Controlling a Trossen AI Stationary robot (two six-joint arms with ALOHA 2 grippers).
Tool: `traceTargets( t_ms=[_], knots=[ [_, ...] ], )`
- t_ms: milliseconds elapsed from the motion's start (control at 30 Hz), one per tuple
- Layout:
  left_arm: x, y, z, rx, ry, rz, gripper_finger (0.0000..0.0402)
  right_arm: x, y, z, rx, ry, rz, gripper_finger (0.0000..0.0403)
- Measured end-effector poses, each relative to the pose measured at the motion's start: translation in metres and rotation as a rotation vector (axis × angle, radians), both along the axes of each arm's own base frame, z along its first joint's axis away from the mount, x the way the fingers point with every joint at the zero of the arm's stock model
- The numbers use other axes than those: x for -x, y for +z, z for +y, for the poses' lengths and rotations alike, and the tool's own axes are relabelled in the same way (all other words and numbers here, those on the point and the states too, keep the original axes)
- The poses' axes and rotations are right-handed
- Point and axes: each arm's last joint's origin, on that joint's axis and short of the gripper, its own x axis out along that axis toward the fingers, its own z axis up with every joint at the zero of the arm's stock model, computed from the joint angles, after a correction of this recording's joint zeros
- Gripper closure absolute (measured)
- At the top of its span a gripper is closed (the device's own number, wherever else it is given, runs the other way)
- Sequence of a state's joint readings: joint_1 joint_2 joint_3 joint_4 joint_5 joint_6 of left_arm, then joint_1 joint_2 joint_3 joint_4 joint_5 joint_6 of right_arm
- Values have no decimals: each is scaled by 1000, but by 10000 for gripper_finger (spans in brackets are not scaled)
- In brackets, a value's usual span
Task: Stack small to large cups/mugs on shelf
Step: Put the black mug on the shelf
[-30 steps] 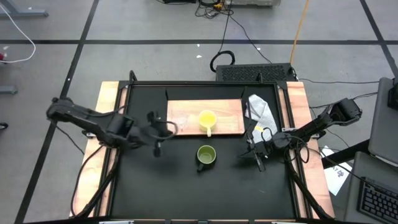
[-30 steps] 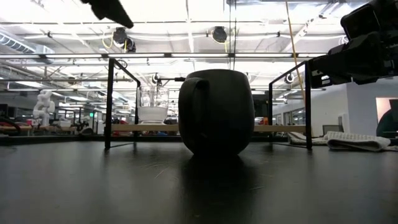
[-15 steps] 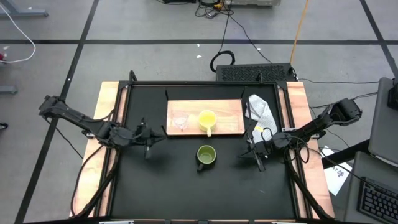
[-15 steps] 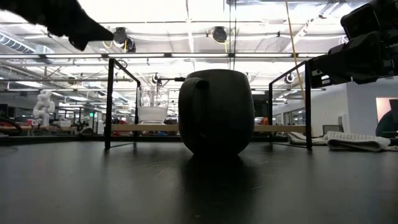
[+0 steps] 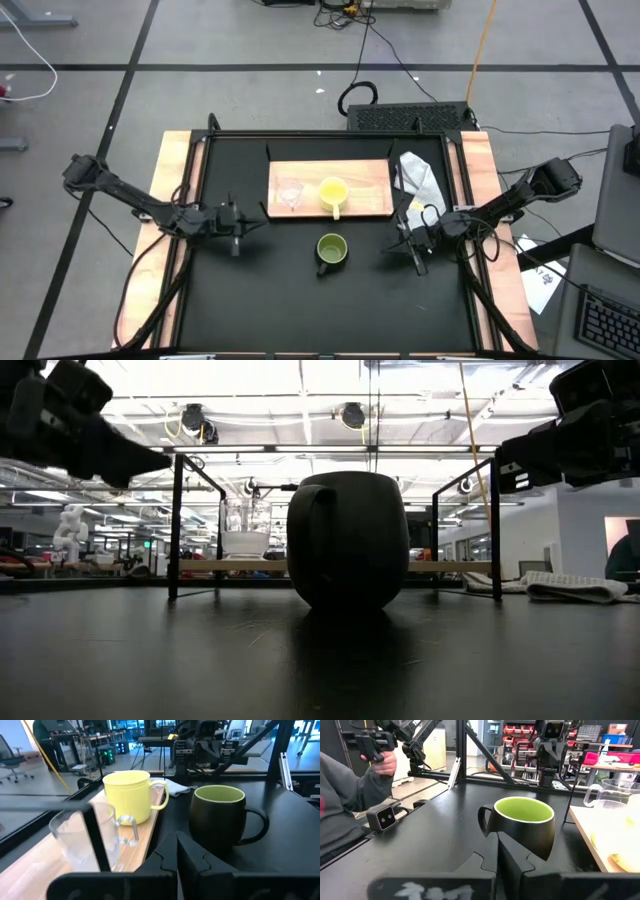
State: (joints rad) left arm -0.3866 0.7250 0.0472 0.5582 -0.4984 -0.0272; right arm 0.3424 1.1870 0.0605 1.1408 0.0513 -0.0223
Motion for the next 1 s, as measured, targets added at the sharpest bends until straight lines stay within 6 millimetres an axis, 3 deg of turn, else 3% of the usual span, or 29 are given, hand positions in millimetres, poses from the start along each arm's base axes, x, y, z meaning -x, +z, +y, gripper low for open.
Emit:
traceTargets(
  t_ms=[333, 667, 867, 1000],
  knots=[
    [5, -16, 1, -24, -29, 74, 401, -4, 5, 2, 38, 5, -28, 403],
    [6, -19, 1, -53, -56, 114, 399, -58, 40, 19, 148, -5, -9, 403],
    [6, -22, 1, -44, -54, 140, 383, -93, 51, 10, 196, -249, 246, 403],
    [6, -22, 1, -39, -56, 144, 384, -108, 61, 4, 163, -299, 345, 398]
  ],
)
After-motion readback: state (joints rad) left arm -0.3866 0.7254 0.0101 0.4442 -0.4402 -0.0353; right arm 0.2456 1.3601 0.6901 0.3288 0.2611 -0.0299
